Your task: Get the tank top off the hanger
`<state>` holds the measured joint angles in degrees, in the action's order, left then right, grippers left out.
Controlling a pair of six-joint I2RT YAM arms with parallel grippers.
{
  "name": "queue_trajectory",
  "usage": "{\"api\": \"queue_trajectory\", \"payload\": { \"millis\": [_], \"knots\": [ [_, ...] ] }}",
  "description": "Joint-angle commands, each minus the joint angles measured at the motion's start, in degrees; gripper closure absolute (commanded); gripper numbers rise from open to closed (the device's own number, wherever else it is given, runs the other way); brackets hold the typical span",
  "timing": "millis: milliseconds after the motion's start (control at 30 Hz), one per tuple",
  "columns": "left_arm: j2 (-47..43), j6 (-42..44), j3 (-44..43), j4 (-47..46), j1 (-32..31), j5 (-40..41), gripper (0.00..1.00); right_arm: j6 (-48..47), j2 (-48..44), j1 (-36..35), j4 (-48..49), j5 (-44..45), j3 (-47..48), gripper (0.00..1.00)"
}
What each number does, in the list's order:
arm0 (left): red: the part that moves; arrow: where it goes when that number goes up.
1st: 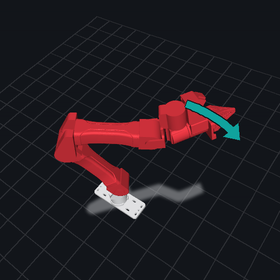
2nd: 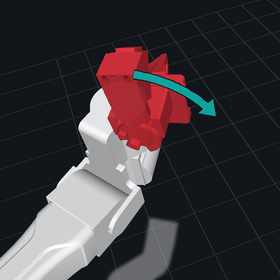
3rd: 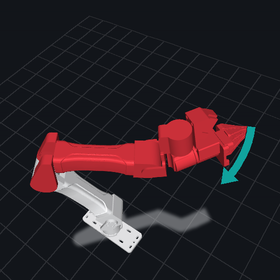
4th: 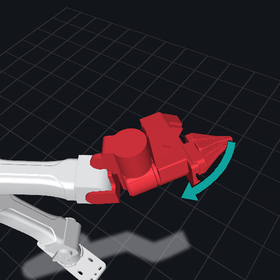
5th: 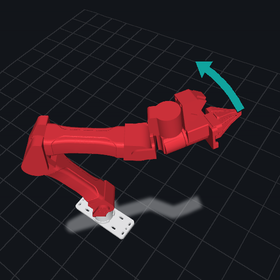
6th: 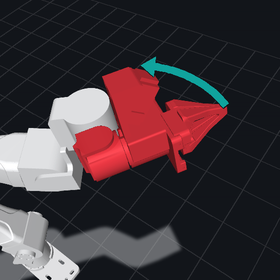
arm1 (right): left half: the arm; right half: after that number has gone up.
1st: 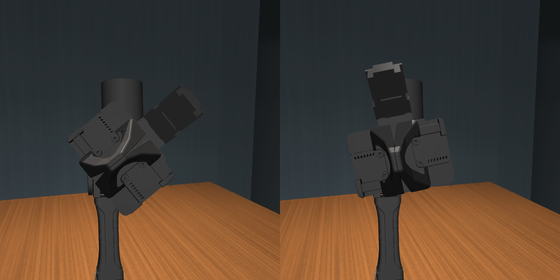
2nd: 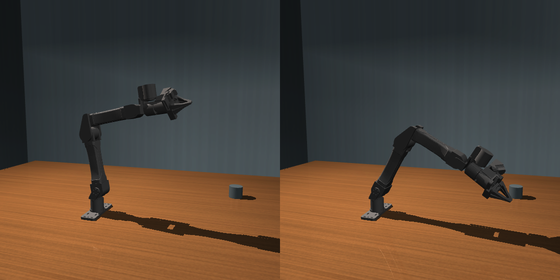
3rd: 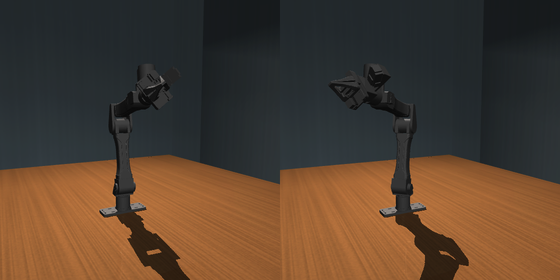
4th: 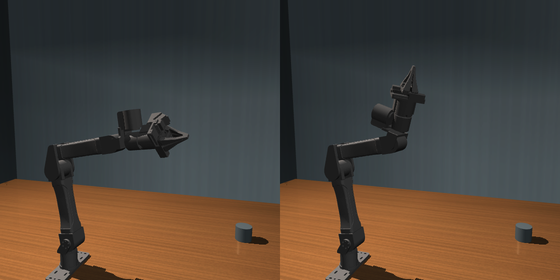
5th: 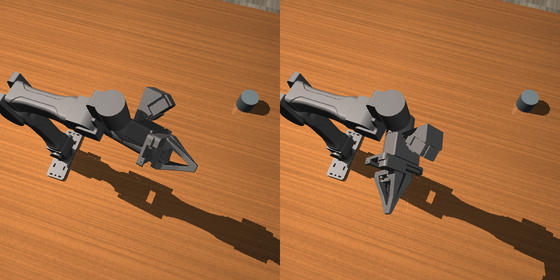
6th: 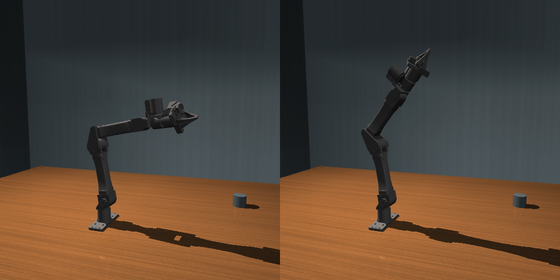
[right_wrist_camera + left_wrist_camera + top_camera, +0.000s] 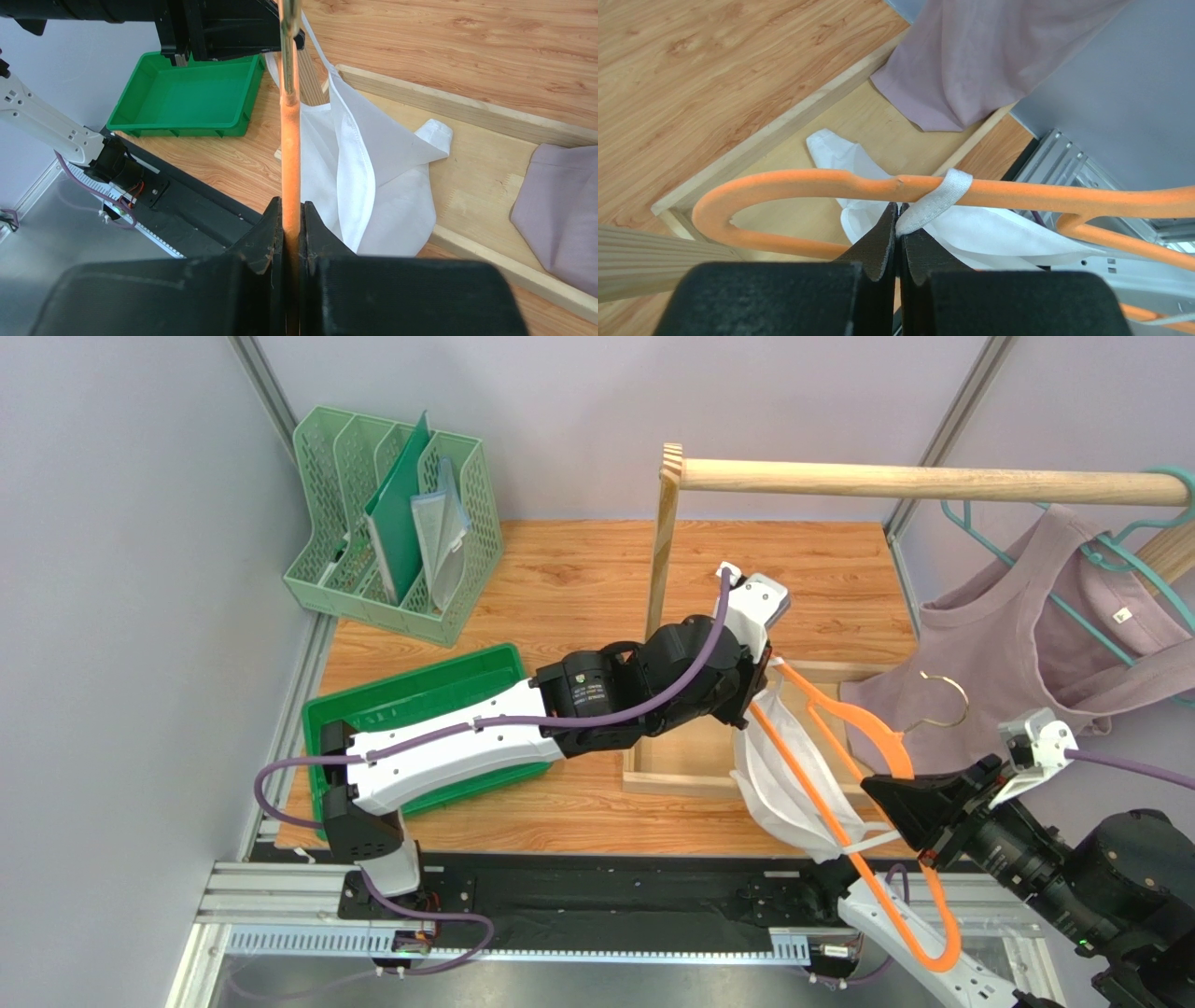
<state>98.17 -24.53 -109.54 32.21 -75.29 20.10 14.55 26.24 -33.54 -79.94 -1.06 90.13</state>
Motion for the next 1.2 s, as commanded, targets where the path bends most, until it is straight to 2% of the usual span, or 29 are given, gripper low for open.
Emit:
{"api": "queue_trajectory", "payload": {
  "millis": [0, 167, 300, 433, 600, 767, 1167],
  "knots": [
    [-3.69, 1.07, -0.68, 0.14, 0.4, -3.83, 1.0, 0.57, -2.15, 0.23, -11.99, 0.62, -1.44, 1.0],
    [-5.71, 1.24, 0.46, -1.88, 0.49, -6.56, 1.0, 1.97, -2.77, 0.23, -12.87, -0.17, -2.06, 1.0],
    [-5.45, 2.03, -2.69, -1.01, 1.19, -7.09, 1.0, 3.03, -3.65, 0.23, -14.27, -1.05, -2.15, 1.0],
    [-4.74, 0.73, -6.21, 1.54, 4.09, -7.79, 1.0, 4.7, -5.4, 0.23, -15.51, -2.01, -2.15, 1.0],
    [-4.83, -2.36, -6.65, 1.99, 8.13, -9.99, 1.0, 6.19, -8.66, 0.23, -15.51, -5.35, -4.34, 1.0],
    [-5.36, -2.01, -6.22, 2.77, 8.49, -7.0, 1.0, 6.72, -10.51, 0.14, -15.51, -5.01, -4.0, 1.0],
    [-6.41, -2.71, -2.09, 2.51, 8.67, -4.98, 1.0, 14.27, -13.23, -0.56, -15.16, 6.5, 1.28, 1.0]
  ]
}}
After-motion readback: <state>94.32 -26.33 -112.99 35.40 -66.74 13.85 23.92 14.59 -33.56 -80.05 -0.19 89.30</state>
